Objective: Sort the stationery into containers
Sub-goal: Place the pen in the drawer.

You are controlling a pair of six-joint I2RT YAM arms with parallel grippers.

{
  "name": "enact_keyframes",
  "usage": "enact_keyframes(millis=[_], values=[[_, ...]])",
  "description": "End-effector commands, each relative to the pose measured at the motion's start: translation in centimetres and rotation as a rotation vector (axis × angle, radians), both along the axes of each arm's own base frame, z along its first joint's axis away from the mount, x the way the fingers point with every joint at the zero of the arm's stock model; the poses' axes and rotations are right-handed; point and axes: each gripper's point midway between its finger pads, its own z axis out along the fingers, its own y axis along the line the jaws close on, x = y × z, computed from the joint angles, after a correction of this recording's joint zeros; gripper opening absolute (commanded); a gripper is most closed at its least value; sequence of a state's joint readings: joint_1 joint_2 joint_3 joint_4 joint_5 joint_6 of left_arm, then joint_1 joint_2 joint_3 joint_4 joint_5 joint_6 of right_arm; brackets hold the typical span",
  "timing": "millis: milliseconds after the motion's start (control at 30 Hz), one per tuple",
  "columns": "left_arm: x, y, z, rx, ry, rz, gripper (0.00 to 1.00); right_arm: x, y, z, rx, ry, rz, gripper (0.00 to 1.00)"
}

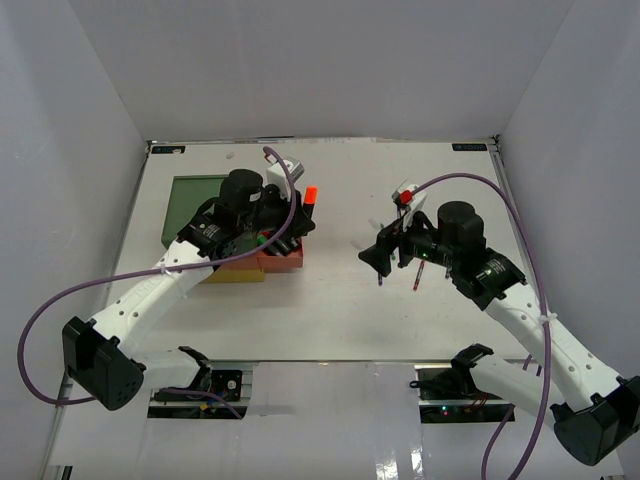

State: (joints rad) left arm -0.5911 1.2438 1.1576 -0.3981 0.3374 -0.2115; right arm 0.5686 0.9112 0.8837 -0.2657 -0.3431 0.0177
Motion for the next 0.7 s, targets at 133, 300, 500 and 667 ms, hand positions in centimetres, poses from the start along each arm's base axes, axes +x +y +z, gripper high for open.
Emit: enact_keyframes(millis=[133,300,500,667], values=[[-0.4,0.9,0.5,0.016,-0.014,0.009,0.0,0.2,0.2,1.0,0.032,-0.06,0.014,0.9],[-2.6,-0.1,1.3,-0.033,-0.164,-0.182,0.0,-0.3,0.1,0.9,0.037,-0.105,0.041,0.9],[-5.0,-0.7,3.4,-0.092,-0.27,-0.328,0.0,-0.8,0.1,1.3,0.041,-0.142,0.068,0.9],[-5.4,-0.9,3.9,-0.108,-0.272,-0.356,0.0,-1.2,0.1,1.2,0.051,-0.147,0.082,0.9]])
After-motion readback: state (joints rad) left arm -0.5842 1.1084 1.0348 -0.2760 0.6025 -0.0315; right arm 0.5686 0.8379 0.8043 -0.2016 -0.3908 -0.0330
